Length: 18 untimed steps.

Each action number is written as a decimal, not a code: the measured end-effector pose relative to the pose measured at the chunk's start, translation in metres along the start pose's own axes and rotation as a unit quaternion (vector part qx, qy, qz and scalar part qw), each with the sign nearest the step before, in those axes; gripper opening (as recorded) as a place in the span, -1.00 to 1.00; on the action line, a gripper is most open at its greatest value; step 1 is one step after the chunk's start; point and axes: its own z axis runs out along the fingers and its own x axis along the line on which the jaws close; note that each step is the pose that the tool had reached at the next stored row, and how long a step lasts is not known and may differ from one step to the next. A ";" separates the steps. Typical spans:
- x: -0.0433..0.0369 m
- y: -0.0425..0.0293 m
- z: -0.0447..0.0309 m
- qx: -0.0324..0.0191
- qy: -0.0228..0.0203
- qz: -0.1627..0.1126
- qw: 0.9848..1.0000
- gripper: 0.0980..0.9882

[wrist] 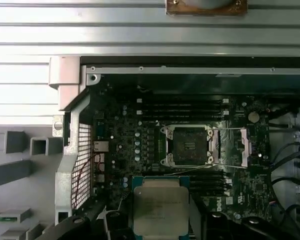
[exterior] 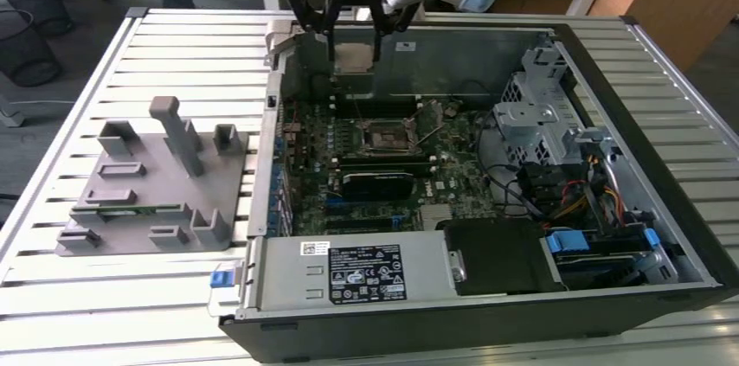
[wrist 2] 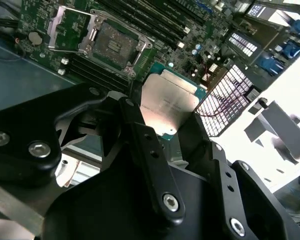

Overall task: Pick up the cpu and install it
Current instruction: 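Pick up the cpu and move it towards the insertion slot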

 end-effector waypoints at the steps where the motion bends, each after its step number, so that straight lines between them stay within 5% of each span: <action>1: -0.0017 0.0016 0.0003 0.000 0.000 0.000 1.000 -0.01; 7: -0.0133 0.0111 0.0022 0.000 0.000 0.000 1.000 -0.01; 18: -0.0345 0.0170 0.0041 0.000 0.000 0.000 1.000 -0.01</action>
